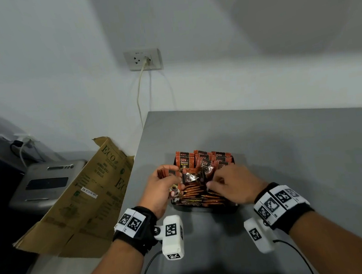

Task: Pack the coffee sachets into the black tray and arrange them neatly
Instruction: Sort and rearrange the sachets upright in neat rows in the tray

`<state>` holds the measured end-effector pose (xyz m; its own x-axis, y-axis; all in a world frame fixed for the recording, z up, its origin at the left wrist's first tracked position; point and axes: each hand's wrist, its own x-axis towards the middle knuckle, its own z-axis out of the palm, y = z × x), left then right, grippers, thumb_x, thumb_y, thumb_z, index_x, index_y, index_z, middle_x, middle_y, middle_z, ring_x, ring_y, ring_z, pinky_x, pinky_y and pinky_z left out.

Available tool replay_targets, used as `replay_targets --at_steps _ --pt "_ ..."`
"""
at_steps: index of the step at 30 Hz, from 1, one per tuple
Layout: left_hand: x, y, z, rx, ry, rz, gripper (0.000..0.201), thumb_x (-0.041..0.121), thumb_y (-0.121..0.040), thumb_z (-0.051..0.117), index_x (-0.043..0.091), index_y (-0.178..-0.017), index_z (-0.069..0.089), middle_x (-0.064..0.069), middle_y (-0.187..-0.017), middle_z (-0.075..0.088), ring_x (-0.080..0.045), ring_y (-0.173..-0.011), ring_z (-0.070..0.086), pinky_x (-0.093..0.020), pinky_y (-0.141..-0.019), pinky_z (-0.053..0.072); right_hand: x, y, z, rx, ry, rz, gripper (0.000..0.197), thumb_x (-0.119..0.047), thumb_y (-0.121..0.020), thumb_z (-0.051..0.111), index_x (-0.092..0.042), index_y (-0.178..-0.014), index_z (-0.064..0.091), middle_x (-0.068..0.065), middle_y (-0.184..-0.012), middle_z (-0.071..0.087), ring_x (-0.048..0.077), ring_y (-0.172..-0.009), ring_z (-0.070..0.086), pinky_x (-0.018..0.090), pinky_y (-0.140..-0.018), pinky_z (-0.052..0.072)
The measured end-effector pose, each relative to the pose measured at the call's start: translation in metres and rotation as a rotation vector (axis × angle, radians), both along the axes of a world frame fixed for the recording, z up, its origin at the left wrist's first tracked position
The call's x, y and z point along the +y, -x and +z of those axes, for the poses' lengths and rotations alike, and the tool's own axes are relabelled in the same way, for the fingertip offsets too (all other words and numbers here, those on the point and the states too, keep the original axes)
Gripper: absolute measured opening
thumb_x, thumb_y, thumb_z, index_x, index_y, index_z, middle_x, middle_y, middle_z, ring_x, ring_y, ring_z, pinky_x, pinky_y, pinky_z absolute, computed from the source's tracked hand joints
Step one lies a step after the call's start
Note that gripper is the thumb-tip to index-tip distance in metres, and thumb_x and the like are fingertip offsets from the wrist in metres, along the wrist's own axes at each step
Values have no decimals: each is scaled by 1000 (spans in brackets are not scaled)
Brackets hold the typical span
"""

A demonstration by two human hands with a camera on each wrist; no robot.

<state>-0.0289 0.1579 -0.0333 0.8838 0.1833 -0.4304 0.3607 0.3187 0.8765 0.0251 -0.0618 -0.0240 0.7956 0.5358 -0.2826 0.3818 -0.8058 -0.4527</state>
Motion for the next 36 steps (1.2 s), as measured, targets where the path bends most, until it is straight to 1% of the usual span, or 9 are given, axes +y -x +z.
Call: replay_targets --at_steps 2,4,9,12,15,18,22,27,36 --pt "0 1 -2 0 -4 9 31 -15 -84 56 9 -102 65 -9 -84 71 -27 -69 67 -33 -60 56 1 15 1 50 -4 54 49 -67 -87 55 -24 -105 67 -9 -98 62 9 -89 59 29 -87 48" --pt "1 2 -5 -8 -4 13 31 -15 -84 56 7 -104 64 -9 -85 70 -26 -68 67 -34 -62 56 1 27 -7 34 18 72 55 -69 -80 61 -27 -115 57 -9 -111 59 10 -100 57 31 -92 50" --pt "1 4 -8 -29 -12 27 32 -17 -83 56 5 -105 63 -10 -83 70 -25 -66 65 -36 -66 55 10 41 -23 -73 -3 38 80 -60 -78 69 -27 -142 34 -7 -140 47 14 -127 43 37 -114 35" --pt "1 5 -9 -50 -15 37 32 -17 -82 56 5 -105 63 -10 -83 69 -27 -70 65 -36 -67 54 16 38 -25 -91 -55 -7 86 -70 -72 69 -29 -138 33 -9 -138 47 13 -124 43 37 -112 36" --pt "3 5 -5 -73 -24 46 30 -16 -83 57 4 -104 63 -9 -81 69 -24 -66 66 -35 -64 55 19 32 -23 -66 -44 -11 81 -80 -74 57 -29 -135 40 -9 -134 49 12 -121 44 38 -109 38" --pt "7 5 -4 -84 -40 54 29 -15 -84 55 5 -105 63 -8 -84 69 -24 -68 68 -35 -62 55 21 22 -19 -23 -126 -38 67 -72 -87 45 -26 -136 47 -7 -133 53 13 -123 46 35 -107 40" --pt "12 5 -4 -79 -63 60 30 -14 -86 55 7 -105 64 -8 -86 68 -26 -68 66 -35 -62 54 32 3 -9 -12 -122 -23 58 -56 -99 43 -19 -144 45 -2 -142 50 18 -135 43 35 -112 35" --pt "12 8 0 -85 -107 31 31 -15 -86 55 8 -105 63 -5 -82 69 -23 -66 66 -33 -60 54 47 -10 -9 4 50 43 77 -70 -91 42 -20 -148 39 0 -149 45 26 -141 34 45 -116 31" --pt "17 12 -3 -77 -136 15 32 -15 -85 56 9 -104 63 -6 -84 68 -25 -66 65 -40 -68 52 53 -6 -21 -53 106 51 87 -81 -83 38 -20 -145 39 2 -143 46 25 -131 37 44 -112 34"
